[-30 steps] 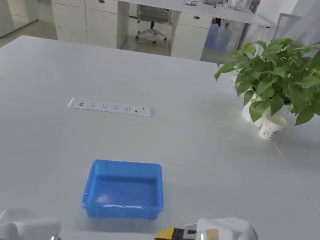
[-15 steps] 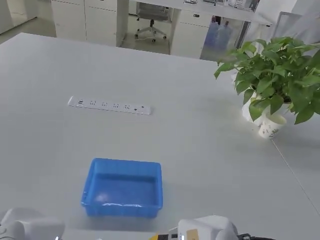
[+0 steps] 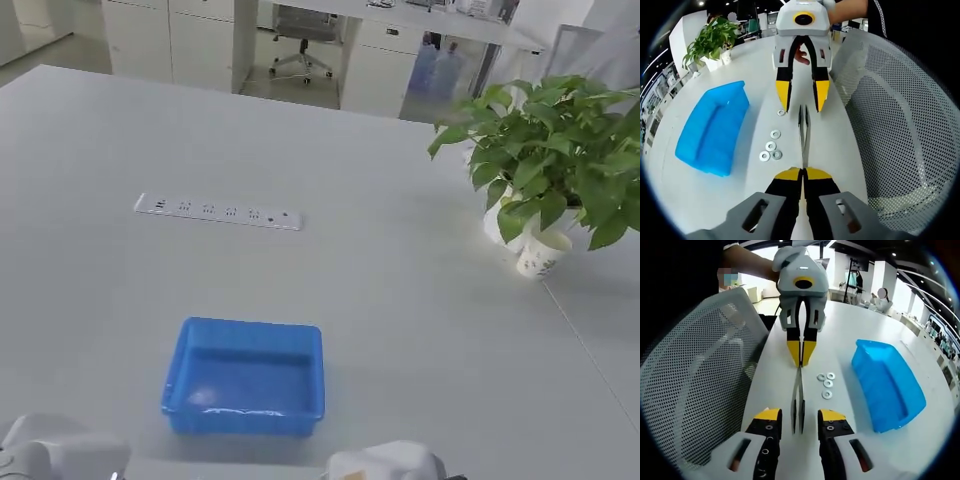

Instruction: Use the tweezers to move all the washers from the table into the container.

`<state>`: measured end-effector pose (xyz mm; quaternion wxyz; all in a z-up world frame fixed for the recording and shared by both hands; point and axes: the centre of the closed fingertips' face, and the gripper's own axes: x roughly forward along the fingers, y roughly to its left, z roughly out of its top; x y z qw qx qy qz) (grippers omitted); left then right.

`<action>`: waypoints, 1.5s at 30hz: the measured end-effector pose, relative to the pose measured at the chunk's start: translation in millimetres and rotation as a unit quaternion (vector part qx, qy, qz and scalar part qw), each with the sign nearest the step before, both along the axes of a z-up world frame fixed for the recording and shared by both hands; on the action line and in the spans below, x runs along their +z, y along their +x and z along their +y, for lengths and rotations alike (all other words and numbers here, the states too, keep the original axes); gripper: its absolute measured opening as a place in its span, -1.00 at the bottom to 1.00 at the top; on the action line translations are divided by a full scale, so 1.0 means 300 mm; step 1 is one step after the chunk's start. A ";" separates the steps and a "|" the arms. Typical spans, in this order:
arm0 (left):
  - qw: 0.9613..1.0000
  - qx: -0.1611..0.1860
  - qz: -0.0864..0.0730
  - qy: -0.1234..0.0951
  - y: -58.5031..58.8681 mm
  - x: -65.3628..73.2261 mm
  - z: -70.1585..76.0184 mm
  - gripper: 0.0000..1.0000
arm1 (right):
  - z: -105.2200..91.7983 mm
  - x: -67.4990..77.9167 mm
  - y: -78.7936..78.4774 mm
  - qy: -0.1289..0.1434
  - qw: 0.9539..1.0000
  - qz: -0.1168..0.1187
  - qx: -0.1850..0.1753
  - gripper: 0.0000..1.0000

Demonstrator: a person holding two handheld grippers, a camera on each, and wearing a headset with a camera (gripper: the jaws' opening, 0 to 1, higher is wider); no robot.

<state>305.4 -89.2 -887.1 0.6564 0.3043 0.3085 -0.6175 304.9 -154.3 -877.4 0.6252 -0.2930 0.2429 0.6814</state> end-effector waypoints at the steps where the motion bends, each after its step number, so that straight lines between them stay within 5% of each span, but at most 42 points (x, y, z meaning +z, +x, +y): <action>1: 1.000 0.000 -0.001 0.000 0.000 0.002 0.000 -0.90 | 0.002 -0.003 -0.002 0.000 1.000 0.000 0.001 -0.42; 45: 1.000 -0.011 -0.025 -0.014 -0.005 0.195 -0.051 -0.91 | 0.036 -0.010 -0.011 -0.020 1.000 0.005 0.004 -0.67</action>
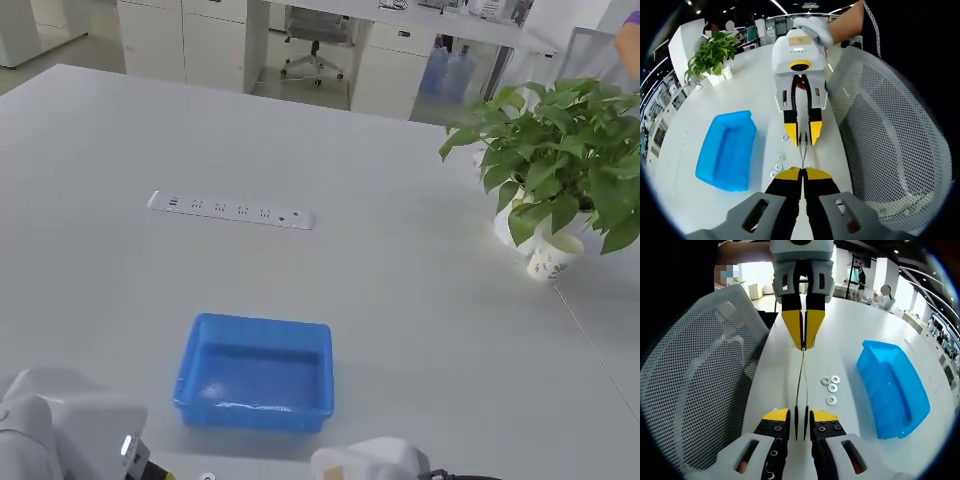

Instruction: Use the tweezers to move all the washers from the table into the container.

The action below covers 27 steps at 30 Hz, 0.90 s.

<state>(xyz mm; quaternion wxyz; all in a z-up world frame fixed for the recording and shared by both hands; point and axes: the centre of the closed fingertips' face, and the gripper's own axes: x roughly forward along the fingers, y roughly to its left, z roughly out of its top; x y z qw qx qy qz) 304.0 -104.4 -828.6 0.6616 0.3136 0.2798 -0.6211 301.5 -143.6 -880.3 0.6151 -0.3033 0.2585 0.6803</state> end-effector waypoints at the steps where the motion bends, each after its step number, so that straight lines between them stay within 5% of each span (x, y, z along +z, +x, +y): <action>1: 1.000 -0.001 -0.001 0.000 -0.001 0.003 -0.003 -0.91 | -0.001 0.001 -0.001 -0.002 1.000 -0.001 0.001 -0.67; 27: 0.998 -0.016 -0.003 -0.066 0.001 0.126 -0.101 -0.91 | -0.006 0.011 0.003 -0.010 1.000 -0.020 0.006 -0.77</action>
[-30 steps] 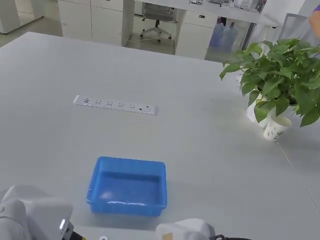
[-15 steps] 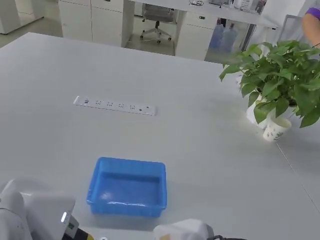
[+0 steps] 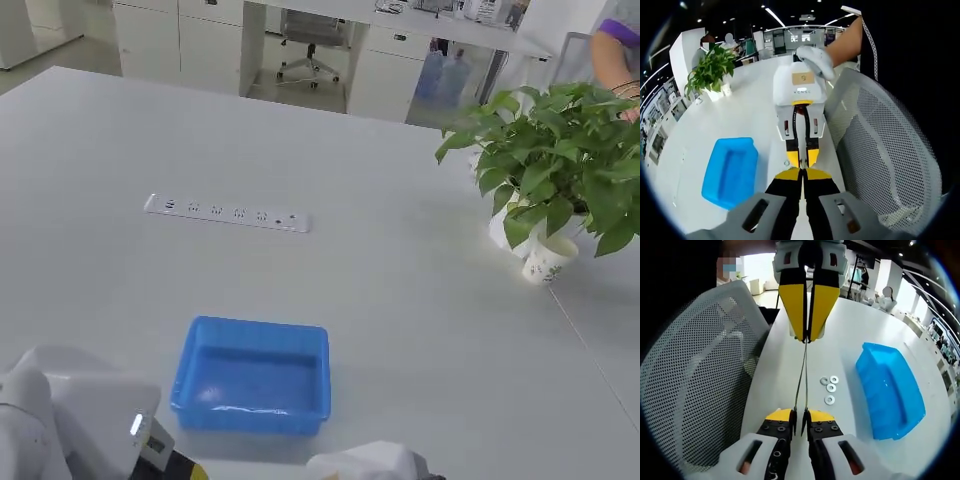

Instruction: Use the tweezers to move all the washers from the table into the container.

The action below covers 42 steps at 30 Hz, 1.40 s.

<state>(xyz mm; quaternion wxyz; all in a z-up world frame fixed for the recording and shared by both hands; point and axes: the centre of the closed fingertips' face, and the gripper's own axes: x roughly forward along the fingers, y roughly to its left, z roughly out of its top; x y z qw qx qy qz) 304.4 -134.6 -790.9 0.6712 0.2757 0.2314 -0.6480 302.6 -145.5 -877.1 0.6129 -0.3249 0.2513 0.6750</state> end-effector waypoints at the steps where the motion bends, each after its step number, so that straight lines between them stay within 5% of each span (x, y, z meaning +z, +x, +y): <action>1: 1.000 0.000 -0.001 -0.002 0.001 0.004 -0.004 -0.91 | 0.001 0.000 0.002 0.000 1.000 0.000 -0.001 -0.77; 15: 1.000 -0.007 -0.007 -0.027 0.013 0.046 -0.047 -0.91 | 0.009 0.014 0.011 0.010 1.000 0.007 -0.022 -0.85; 32: 0.999 0.006 -0.006 -0.044 0.029 0.051 -0.027 -0.80 | 0.002 0.038 0.018 0.037 0.999 0.005 -0.035 -0.88; 42: 0.995 0.028 0.010 -0.099 0.038 0.094 -0.041 -0.77 | 0.029 0.097 0.037 0.080 0.995 0.017 -0.054 -0.88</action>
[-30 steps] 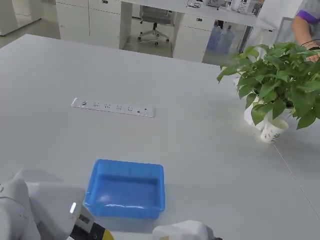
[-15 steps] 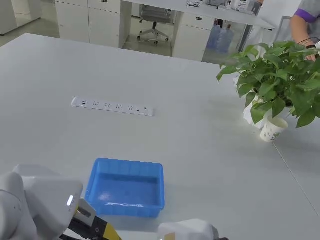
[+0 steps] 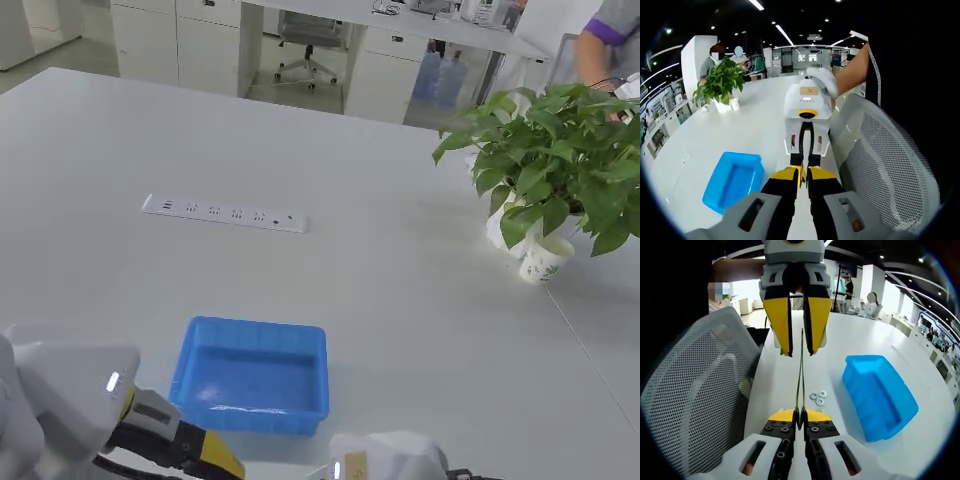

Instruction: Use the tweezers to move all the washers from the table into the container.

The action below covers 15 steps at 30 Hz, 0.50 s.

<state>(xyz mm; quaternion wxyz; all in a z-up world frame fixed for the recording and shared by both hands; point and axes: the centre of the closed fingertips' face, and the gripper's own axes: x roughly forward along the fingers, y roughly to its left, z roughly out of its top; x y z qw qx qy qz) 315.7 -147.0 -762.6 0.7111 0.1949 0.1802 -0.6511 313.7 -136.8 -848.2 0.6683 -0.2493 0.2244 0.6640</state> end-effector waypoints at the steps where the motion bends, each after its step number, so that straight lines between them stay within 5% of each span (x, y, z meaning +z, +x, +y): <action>1: 1.000 0.001 0.001 -0.004 0.000 0.005 -0.004 -0.77 | 0.001 0.002 0.002 0.001 1.000 -0.001 -0.001 -0.88; 15: 0.999 -0.005 -0.005 -0.040 -0.004 0.028 -0.023 -0.87 | 0.017 0.035 -0.008 0.033 0.999 0.003 0.007 -0.87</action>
